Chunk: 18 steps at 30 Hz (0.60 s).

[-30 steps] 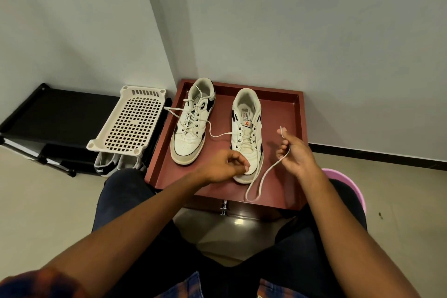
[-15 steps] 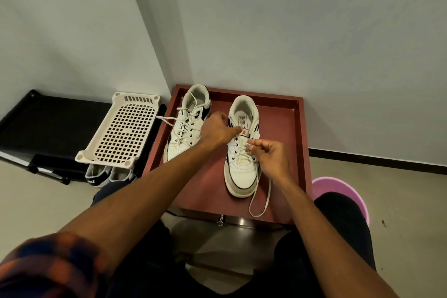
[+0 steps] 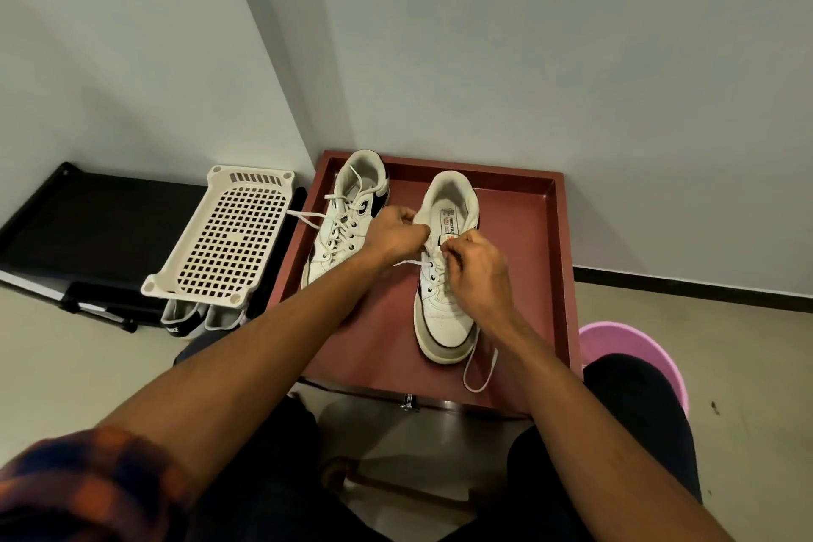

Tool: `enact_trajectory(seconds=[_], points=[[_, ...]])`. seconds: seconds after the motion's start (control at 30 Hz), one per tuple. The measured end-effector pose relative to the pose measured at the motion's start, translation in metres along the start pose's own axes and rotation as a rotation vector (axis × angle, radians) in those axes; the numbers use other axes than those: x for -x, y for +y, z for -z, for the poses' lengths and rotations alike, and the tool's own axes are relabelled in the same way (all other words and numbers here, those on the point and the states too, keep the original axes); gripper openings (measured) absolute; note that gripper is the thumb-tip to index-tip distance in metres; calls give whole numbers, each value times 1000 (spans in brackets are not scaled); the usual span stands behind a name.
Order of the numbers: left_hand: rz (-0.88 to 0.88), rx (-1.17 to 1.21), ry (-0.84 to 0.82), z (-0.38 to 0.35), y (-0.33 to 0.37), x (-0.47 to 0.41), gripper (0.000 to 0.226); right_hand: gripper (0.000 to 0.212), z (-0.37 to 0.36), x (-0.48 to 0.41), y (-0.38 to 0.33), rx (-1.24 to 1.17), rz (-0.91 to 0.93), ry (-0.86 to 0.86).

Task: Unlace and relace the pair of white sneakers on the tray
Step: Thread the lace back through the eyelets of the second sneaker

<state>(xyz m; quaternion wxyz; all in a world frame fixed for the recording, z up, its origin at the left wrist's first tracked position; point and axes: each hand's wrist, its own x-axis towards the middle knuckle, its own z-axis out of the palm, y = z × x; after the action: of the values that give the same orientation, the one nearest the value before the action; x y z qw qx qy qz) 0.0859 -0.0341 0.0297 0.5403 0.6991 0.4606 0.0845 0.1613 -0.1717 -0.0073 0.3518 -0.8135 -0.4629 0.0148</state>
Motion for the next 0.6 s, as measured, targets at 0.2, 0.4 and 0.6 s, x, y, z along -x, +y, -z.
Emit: enact_trajectory(seconds=[0.2,0.4,0.6], points=[[20,65,-53,3,-3,-5,24,14,-1,-6,1,-14,-19,-68],[34,104,-82,4,-5,-6,20,15,2,-8,1,-63,-36,-102],[35,154,-111,4,-10,-9,25,14,-1,-8,0,-88,-53,-88]])
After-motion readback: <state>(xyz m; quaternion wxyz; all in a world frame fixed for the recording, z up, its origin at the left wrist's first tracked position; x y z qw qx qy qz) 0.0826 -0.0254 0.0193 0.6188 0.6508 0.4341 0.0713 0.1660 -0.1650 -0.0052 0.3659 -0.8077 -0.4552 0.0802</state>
